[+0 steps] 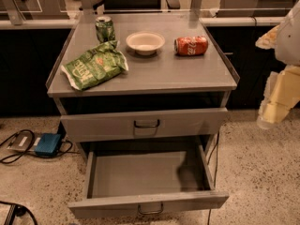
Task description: Close middle drawer
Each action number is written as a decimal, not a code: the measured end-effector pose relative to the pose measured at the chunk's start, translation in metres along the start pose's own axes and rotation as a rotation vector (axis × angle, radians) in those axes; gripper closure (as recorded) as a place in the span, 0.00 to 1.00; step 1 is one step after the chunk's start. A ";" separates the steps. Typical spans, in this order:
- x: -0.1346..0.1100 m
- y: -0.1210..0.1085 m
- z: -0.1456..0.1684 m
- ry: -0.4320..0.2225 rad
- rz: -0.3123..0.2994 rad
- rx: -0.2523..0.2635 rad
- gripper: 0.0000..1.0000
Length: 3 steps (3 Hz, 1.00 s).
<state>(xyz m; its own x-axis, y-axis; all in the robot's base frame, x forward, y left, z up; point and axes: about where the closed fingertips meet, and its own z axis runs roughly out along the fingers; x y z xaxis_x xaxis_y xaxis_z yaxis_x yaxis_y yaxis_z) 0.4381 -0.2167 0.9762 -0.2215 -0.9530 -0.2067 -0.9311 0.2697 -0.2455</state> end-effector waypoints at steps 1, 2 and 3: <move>0.000 0.000 0.000 0.000 0.000 0.000 0.00; 0.006 -0.002 0.011 -0.017 0.025 -0.022 0.00; 0.013 0.003 0.035 -0.065 0.053 -0.067 0.00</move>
Offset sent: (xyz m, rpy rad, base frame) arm 0.0090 -0.0148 -0.0339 0.0739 0.0755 -0.0381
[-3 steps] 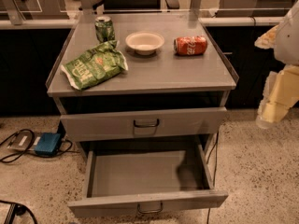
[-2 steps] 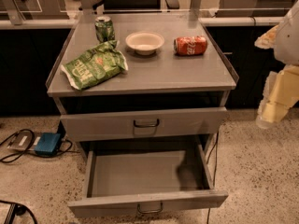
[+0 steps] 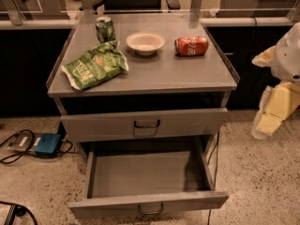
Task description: Close middle drawer
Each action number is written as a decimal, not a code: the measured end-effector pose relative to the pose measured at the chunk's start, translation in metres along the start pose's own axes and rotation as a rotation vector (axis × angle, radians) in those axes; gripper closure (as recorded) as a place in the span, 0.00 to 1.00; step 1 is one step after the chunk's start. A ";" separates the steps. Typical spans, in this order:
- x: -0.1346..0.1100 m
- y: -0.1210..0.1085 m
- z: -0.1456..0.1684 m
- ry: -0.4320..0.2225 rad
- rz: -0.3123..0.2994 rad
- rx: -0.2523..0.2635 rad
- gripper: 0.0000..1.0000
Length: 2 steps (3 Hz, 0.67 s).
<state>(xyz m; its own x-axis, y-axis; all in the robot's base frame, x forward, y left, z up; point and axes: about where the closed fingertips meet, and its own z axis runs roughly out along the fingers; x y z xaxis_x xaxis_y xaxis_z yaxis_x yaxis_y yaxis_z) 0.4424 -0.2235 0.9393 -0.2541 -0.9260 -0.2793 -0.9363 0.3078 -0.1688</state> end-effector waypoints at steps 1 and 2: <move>0.010 0.014 0.034 -0.060 0.024 -0.057 0.00; 0.024 0.032 0.061 -0.103 0.045 -0.107 0.00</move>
Offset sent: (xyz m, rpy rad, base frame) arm -0.0396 -0.0044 -0.1096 0.2065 0.1274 0.0031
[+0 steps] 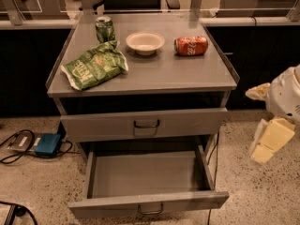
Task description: Close middle drawer
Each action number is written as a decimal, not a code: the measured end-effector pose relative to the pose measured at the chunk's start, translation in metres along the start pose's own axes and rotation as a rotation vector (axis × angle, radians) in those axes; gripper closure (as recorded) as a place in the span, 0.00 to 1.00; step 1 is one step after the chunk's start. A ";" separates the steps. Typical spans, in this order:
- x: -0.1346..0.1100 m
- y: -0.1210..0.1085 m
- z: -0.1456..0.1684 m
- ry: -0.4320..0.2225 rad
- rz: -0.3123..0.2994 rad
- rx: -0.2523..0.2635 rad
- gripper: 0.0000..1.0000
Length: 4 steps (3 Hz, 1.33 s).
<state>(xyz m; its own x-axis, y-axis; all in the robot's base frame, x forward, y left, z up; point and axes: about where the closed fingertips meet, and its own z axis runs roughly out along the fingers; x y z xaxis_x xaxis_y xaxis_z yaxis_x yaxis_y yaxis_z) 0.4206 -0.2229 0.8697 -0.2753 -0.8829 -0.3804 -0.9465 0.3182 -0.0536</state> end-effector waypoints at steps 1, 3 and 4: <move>0.014 0.013 0.017 -0.026 0.016 -0.036 0.04; 0.034 0.033 0.040 -0.042 0.034 -0.073 0.54; 0.035 0.033 0.040 -0.041 0.034 -0.073 0.85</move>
Offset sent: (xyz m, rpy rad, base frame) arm -0.0369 -0.0102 -0.0544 0.0834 0.0663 -0.0062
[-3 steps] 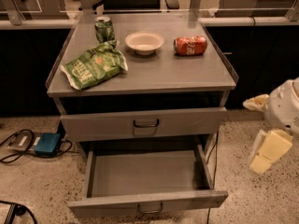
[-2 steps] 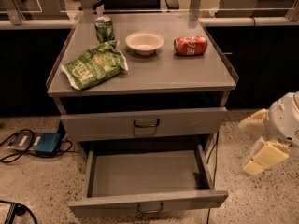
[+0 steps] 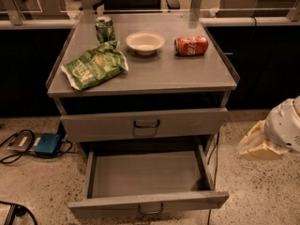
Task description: Close middle drawer
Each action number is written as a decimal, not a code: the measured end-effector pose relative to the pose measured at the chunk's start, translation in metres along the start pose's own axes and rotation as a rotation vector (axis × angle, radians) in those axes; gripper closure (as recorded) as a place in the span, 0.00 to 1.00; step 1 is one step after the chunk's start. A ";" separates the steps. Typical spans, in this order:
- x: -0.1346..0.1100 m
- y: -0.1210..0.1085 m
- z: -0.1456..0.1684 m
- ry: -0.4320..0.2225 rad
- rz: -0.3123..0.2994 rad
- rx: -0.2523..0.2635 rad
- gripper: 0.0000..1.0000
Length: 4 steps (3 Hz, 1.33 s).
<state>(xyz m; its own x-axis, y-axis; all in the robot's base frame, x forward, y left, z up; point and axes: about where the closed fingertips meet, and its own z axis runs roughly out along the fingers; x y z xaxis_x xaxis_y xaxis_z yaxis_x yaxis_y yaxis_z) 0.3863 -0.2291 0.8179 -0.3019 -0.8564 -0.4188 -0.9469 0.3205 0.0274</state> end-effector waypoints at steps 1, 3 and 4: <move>0.000 0.000 0.000 0.000 0.000 0.000 1.00; 0.038 0.043 0.119 -0.037 0.113 -0.187 1.00; 0.056 0.067 0.178 -0.035 0.138 -0.241 1.00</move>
Offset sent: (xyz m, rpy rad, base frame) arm -0.0339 0.0326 -0.1359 0.1624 0.2425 -0.0355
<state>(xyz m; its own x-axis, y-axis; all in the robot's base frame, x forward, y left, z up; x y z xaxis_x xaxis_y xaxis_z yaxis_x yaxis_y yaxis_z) 0.3261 -0.1836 0.6343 -0.4295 -0.7957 -0.4270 -0.8975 0.3234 0.2999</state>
